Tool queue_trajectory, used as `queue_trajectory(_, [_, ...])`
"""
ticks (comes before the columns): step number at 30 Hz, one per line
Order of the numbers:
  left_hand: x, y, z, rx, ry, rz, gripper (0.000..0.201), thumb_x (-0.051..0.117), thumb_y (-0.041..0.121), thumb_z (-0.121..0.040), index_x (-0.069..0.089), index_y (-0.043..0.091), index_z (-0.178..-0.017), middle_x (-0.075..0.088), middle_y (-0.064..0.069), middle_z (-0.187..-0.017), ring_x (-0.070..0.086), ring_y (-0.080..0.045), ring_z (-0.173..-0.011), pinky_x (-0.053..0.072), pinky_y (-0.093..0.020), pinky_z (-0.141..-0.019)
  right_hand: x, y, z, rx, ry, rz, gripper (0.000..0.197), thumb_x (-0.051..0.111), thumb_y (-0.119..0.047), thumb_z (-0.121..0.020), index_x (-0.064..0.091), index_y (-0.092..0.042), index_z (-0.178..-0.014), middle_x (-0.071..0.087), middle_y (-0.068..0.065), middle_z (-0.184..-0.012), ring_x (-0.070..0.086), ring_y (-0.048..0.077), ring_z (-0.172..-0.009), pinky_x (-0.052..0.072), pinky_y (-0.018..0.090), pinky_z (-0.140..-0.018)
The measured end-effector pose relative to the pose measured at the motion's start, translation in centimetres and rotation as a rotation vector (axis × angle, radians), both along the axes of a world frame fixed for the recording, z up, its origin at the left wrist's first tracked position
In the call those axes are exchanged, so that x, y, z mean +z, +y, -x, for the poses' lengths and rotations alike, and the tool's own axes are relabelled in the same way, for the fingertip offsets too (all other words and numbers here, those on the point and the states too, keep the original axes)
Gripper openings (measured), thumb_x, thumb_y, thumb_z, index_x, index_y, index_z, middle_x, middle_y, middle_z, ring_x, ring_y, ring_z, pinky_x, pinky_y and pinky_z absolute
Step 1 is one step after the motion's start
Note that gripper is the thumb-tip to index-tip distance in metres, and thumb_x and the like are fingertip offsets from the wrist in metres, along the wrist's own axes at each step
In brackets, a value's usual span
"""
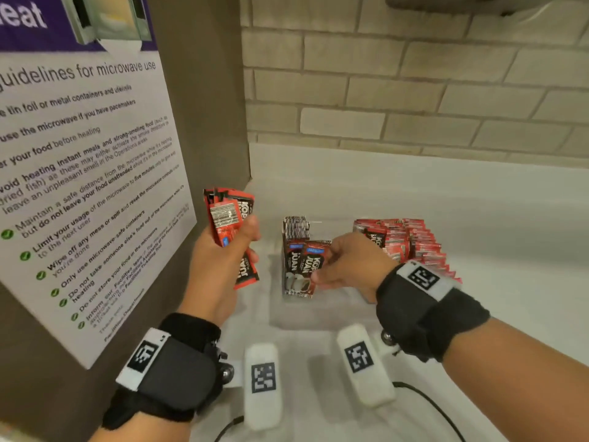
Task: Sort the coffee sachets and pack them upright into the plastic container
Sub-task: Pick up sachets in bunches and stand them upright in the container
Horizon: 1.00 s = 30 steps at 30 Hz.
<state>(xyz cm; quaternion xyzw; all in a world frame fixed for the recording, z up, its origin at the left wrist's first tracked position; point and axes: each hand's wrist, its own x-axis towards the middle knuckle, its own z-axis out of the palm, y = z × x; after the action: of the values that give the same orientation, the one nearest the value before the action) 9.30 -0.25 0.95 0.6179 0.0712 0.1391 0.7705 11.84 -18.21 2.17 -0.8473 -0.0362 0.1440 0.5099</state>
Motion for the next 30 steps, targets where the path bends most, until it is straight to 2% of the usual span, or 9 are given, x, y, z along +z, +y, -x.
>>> queue_trajectory(3, [-1.4, 0.2, 0.4, -0.002, 0.061, 0.024, 0.015, 0.068, 0.032, -0.081, 0.062, 0.023, -0.091, 0.064, 0.008, -0.07, 0.052, -0.008, -0.054, 0.044, -0.024, -0.054, -0.4, 1.0, -0.7, 0.003, -0.01, 0.09, 0.027, 0.073, 0.011, -0.071, 0.052, -0.004, -0.061, 0.06, 0.015, -0.065, 0.065, 0.028, -0.068, 0.058, 0.043, -0.078])
queue_trajectory(6, [-2.2, 0.0, 0.6, -0.02, 0.108, 0.029, 0.014, 0.069, 0.03, -0.082, 0.062, 0.023, -0.092, 0.065, 0.008, -0.07, 0.052, -0.008, -0.056, 0.044, -0.026, -0.055, -0.8, 1.7, -1.2, -0.014, -0.061, 0.162, 0.033, 0.073, 0.008, -0.071, 0.049, -0.009, -0.057, 0.059, 0.008, -0.06, 0.069, 0.031, -0.074, 0.057, 0.046, -0.079])
queue_trajectory(11, [-3.1, -0.5, 0.6, -0.027, 0.131, 0.032, 0.013, 0.07, 0.029, -0.082, 0.062, 0.024, -0.09, 0.064, 0.007, -0.069, 0.053, -0.007, -0.054, 0.045, -0.025, -0.054, -1.6, 2.2, -1.5, -0.03, -0.178, 0.308, 0.032, 0.072, 0.001, -0.072, 0.048, -0.014, -0.056, 0.059, 0.002, -0.06, 0.071, 0.026, -0.077, 0.058, 0.039, -0.076])
queue_trajectory(17, [-3.7, -0.9, 0.7, -0.036, 0.155, 0.019, 0.01, 0.072, 0.026, -0.081, 0.062, 0.024, -0.086, 0.061, 0.002, -0.069, 0.054, -0.011, -0.057, 0.048, -0.027, -0.056, -1.9, 2.2, -1.4, -0.048, -0.16, 0.234, 0.033, 0.074, 0.0, -0.072, 0.044, -0.012, -0.065, 0.056, 0.004, -0.064, 0.07, 0.029, -0.07, 0.059, 0.039, -0.068])
queue_trajectory(21, [-3.4, -0.8, 0.7, -0.032, 0.137, 0.071, 0.027, 0.062, 0.047, -0.08, 0.063, 0.022, -0.089, 0.066, 0.006, -0.069, 0.053, -0.009, -0.052, 0.043, -0.025, -0.05, -1.6, 1.8, -1.2, -0.038, -0.135, 0.2, 0.037, 0.075, 0.0, -0.072, 0.041, -0.012, -0.065, 0.054, 0.005, -0.061, 0.065, 0.026, -0.061, 0.057, 0.033, -0.06])
queue_trajectory(24, [-2.5, -0.8, 0.8, -0.068, 0.103, 0.179, 0.048, 0.05, 0.061, -0.076, 0.062, 0.02, -0.099, 0.065, 0.002, -0.067, 0.051, -0.01, -0.046, 0.04, -0.02, -0.044, -1.3, 1.5, -1.0, -0.038, -0.175, 0.215, 0.035, 0.075, -0.007, -0.074, 0.041, -0.014, -0.067, 0.053, 0.004, -0.064, 0.064, 0.024, -0.061, 0.056, 0.034, -0.063])
queue_trajectory(25, [-2.1, -0.8, 0.8, -0.08, 0.094, 0.203, 0.052, 0.047, 0.062, -0.076, 0.062, 0.019, -0.101, 0.065, 0.0, -0.066, 0.051, -0.01, -0.044, 0.04, -0.02, -0.042, -1.0, 1.4, -0.9, -0.044, -0.227, 0.231, 0.034, 0.074, -0.011, -0.075, 0.042, -0.014, -0.068, 0.052, 0.002, -0.065, 0.062, 0.023, -0.062, 0.055, 0.032, -0.063])
queue_trajectory(27, [-1.5, -0.8, 0.8, -0.09, 0.067, 0.231, 0.05, 0.045, 0.059, -0.083, 0.061, 0.017, -0.104, 0.064, -0.002, -0.066, 0.051, -0.011, -0.044, 0.041, -0.019, -0.04, -0.2, 1.6, -0.3, -0.062, -0.361, 0.23, 0.03, 0.072, -0.019, -0.079, 0.043, -0.014, -0.07, 0.047, -0.002, -0.064, 0.051, 0.013, -0.058, 0.042, 0.014, -0.054])
queue_trajectory(30, [-0.6, -1.3, 1.0, -0.108, 0.012, 0.22, 0.039, 0.043, 0.048, -0.092, 0.061, 0.017, -0.107, 0.064, -0.003, -0.068, 0.055, -0.011, -0.047, 0.043, -0.019, -0.042, 1.5, 2.6, 1.2, -0.019, -0.428, 0.058, 0.026, 0.072, -0.027, -0.079, 0.049, -0.014, -0.077, 0.048, -0.005, -0.065, 0.043, 0.007, -0.055, 0.036, 0.009, -0.05])
